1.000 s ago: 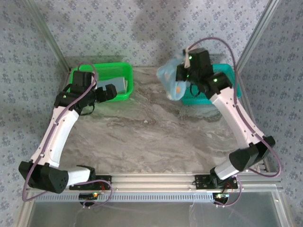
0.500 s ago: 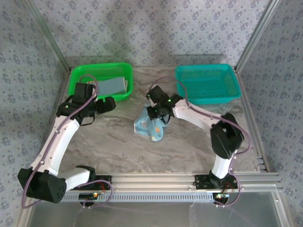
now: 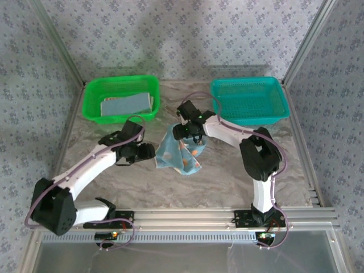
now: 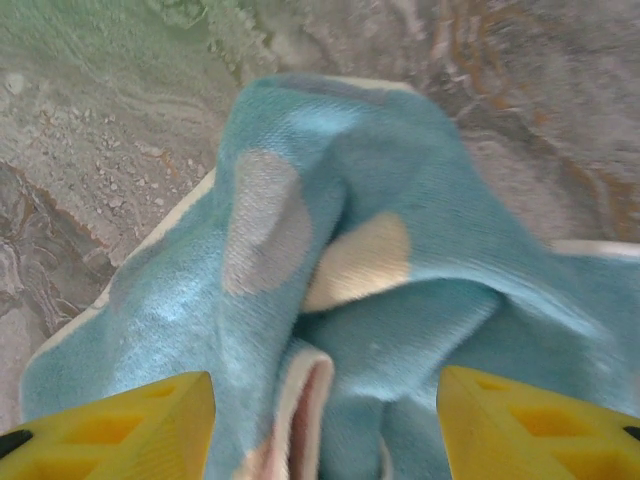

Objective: Fold and stack the towels

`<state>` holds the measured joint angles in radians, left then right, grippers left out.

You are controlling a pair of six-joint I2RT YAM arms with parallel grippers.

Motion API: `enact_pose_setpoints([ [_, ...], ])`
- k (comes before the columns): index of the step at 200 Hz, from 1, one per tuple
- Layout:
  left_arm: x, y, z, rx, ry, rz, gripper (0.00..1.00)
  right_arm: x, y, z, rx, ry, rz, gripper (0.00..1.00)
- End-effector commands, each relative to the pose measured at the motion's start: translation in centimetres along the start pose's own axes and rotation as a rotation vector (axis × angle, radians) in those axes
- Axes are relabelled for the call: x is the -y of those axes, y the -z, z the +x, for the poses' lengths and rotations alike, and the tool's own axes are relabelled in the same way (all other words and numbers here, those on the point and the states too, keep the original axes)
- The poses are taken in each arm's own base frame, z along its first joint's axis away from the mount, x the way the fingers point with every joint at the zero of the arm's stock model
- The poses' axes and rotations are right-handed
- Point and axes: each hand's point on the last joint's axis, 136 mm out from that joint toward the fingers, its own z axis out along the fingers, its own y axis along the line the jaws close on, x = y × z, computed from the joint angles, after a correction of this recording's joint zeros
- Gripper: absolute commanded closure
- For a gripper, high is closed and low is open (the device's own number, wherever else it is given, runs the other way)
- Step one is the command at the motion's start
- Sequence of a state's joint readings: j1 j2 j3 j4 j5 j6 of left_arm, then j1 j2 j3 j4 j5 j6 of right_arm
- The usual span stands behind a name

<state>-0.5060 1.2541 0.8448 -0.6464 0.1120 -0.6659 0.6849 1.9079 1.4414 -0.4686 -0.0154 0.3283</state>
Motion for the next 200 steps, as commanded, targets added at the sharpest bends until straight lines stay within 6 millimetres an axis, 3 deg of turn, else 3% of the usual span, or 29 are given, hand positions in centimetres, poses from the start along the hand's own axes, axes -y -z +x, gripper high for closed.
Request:
enact_pose_setpoints([
  [1, 0.5, -1.9, 0.4, -0.014, 0.023, -0.012, 0.46, 1.2, 3.6, -1.3, 0.089, -0.032, 0.024, 0.38],
  [27, 0.9, -3.9, 1.6, -0.05, 0.03, -0.028, 0.55, 2.2, 5.4, -0.5, 0.123, -0.042, 0.053, 0.38],
  [65, 0.5, -6.2, 2.4, -0.076, 0.034, -0.069, 0.66, 3.0, 6.0, 1.8, 0.11, -0.071, 0.063, 0.38],
  [77, 0.7, -6.8, 2.6, -0.08, 0.03, -0.064, 0.7, 3.1, 6.4, 1.7, 0.12, -0.077, 0.064, 0.38],
  [81, 0.7, -7.0, 2.6, -0.075, 0.029, -0.063, 0.71, 3.6, 5.7, 3.0, 0.09, -0.077, 0.076, 0.38],
  [146, 0.7, -8.5, 3.2, -0.073, 0.014, -0.074, 0.73, 4.4, 5.9, 4.4, 0.082, -0.094, 0.103, 0.38],
  [153, 0.7, -8.7, 3.4, -0.079, 0.01, -0.079, 0.77, 4.4, 5.9, 4.6, 0.078, -0.096, 0.104, 0.38],
  [159, 0.6, -8.8, 3.6, -0.087, 0.01, -0.085, 0.87, 4.5, 5.9, 4.7, 0.078, -0.097, 0.105, 0.38],
  [167, 0.4, -8.9, 3.8, -0.093, 0.009, -0.091, 1.0, 4.5, 6.0, 4.8, 0.077, -0.097, 0.105, 0.38],
  [200, -1.4, -6.3, 3.3, -0.063, -0.019, -0.189, 1.0, 4.2, 5.9, 6.3, 0.042, -0.081, 0.094, 0.38],
])
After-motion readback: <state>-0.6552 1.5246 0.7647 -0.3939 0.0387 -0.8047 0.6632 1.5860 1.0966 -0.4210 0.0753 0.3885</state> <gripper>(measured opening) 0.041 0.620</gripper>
